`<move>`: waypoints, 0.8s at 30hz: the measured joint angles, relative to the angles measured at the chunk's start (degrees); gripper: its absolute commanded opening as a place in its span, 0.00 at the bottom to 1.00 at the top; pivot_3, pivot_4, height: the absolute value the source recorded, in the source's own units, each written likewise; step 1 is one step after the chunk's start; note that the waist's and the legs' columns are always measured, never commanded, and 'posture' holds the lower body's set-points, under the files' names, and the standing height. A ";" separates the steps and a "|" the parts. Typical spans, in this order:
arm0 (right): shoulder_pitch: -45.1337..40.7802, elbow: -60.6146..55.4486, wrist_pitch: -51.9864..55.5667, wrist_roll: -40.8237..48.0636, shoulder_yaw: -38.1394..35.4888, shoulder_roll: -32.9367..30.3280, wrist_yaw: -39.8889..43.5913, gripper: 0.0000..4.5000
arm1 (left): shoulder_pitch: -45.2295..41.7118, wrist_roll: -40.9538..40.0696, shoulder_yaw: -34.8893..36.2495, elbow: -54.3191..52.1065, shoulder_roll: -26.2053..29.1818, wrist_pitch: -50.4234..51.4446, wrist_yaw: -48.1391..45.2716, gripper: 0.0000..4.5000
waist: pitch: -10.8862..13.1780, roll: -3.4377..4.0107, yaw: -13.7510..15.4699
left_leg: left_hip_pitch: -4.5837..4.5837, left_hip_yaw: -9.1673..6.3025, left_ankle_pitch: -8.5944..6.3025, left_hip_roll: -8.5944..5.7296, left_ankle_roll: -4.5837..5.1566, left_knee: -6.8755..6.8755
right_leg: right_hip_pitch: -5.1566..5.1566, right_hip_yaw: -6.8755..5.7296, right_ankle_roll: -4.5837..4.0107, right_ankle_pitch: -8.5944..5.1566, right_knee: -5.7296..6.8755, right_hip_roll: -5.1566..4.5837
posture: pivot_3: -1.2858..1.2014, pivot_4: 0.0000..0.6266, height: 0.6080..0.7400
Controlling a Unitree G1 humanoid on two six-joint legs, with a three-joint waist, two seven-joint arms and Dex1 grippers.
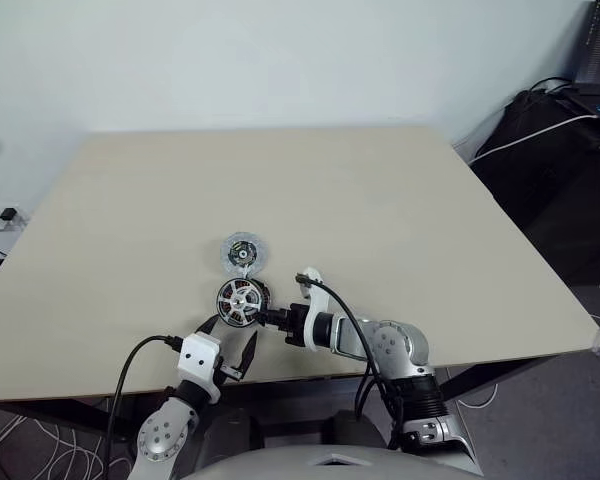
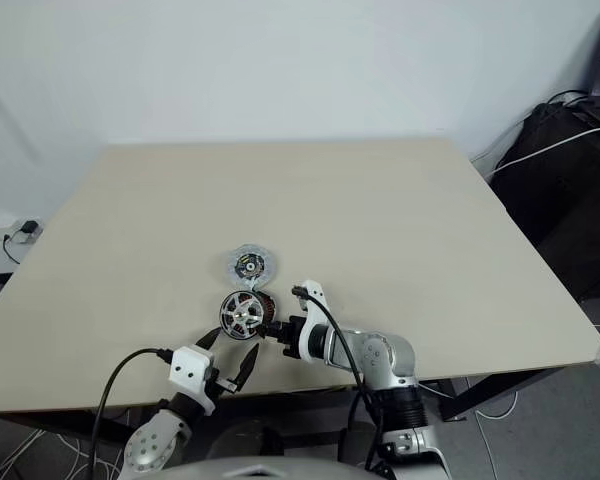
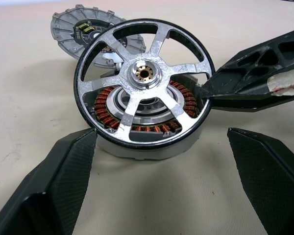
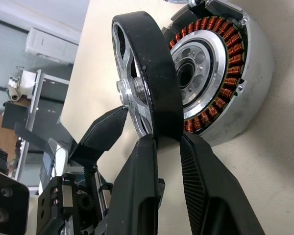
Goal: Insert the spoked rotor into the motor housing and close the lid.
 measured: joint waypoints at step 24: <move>-0.94 -0.81 1.69 2.63 -2.11 0.08 -0.05 0.08 | 0.11 0.08 -1.11 -5.31 -0.81 3.38 0.68 1.00 | -0.01 0.00 0.00 | 0.00 0.02 0.00 0.01 0.01 0.07 | 0.01 0.01 0.04 0.13 0.02 0.07 | 0.52 0.00 1.00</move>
